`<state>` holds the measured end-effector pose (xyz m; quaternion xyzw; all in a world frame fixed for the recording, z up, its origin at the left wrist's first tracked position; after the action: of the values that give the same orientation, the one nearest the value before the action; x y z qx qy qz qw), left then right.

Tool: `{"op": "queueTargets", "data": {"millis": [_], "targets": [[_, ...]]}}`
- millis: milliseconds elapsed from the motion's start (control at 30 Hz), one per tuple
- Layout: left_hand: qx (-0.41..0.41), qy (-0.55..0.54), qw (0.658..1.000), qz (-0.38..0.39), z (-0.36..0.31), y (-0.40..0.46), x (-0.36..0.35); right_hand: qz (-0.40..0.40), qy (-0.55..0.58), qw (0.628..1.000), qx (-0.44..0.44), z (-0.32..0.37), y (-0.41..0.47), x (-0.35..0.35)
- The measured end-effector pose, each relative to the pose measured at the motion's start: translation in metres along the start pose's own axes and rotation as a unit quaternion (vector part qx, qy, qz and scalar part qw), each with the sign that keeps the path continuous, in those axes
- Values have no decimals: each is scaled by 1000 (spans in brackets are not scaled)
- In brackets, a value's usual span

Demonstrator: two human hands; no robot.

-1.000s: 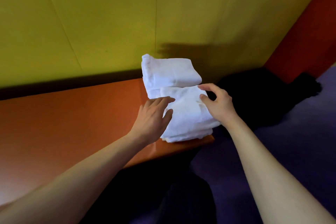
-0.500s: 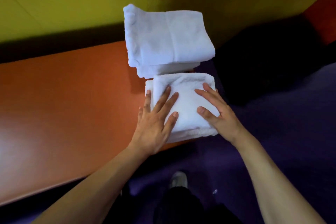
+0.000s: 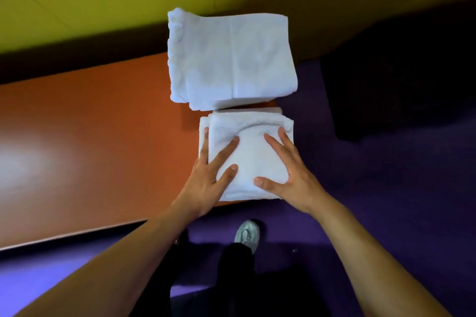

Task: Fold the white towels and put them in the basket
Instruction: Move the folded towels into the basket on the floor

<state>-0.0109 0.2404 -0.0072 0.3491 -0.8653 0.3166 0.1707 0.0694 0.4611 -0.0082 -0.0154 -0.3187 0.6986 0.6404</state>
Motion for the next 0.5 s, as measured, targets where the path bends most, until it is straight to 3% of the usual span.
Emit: {"op": "queueTargets", "data": {"millis": [400,500], "targets": [[13,-119,992,-47,5,16,-6,-113,73,989,58,-12,12,-20],[24,-140,989,-48,5,4,-11,-111,96,988,54,-16,5,-22]]}}
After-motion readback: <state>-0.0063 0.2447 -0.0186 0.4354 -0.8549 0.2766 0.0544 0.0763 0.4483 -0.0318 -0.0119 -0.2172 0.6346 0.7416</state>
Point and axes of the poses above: each hand's wrist, its own y-axis towards the middle knuckle, its own x-axis out of the back of the hand, z = x × y, the point moved 1 cm from there along y, towards the middle knuckle, and after that the axes turned 1 degree about z, right-handed, at the moved point
